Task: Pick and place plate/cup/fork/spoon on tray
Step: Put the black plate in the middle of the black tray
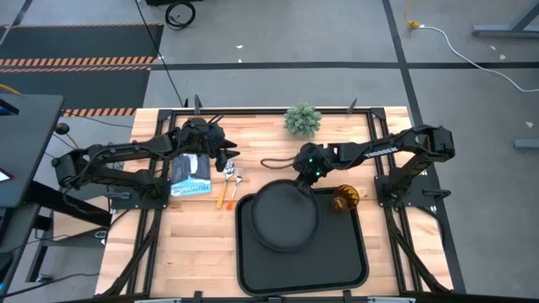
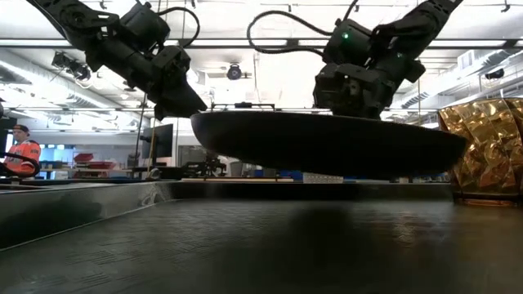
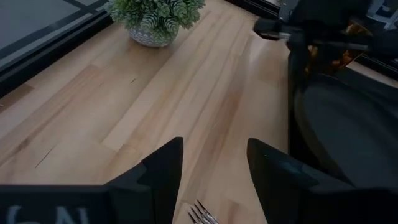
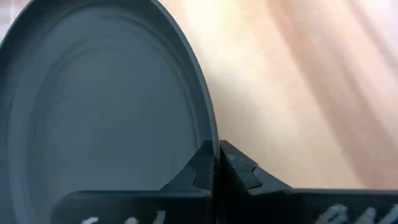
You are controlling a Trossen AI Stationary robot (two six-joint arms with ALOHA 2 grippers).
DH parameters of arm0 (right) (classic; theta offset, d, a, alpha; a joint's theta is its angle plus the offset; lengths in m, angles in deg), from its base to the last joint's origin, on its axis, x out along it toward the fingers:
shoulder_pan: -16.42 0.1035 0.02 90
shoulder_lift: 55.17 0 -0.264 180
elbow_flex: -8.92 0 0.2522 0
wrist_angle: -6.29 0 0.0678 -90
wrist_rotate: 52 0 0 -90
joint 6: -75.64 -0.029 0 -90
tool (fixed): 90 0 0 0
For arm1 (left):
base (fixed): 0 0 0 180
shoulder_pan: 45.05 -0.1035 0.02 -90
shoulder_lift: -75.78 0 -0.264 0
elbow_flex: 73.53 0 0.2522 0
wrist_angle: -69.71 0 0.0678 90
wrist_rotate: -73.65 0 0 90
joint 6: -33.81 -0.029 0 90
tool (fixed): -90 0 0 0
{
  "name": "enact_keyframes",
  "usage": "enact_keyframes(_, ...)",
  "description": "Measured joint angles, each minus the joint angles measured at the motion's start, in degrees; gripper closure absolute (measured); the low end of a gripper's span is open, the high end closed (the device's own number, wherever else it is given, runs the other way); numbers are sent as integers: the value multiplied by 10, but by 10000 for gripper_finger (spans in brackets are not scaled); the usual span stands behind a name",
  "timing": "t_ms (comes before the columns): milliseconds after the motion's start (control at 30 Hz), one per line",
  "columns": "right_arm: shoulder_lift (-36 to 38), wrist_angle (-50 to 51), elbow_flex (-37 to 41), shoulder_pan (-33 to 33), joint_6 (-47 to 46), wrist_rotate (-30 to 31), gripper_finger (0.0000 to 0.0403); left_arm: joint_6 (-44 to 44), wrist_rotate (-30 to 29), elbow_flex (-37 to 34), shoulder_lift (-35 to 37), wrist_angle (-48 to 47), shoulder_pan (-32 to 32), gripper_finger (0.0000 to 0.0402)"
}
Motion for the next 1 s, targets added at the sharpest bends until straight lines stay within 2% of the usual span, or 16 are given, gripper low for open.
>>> enact_keyframes(400, 0, 19, 0, 88, 99, 4, 388, 11, 0, 0, 0, 0, 0, 214)
enact_keyframes(767, 0, 29, 0, 130, 110, 6, 387, 24, 0, 0, 0, 0, 0, 214)
enact_keyframes(1000, 0, 29, 0, 140, 96, 30, 387, 28, 0, 0, 0, 0, 0, 214)
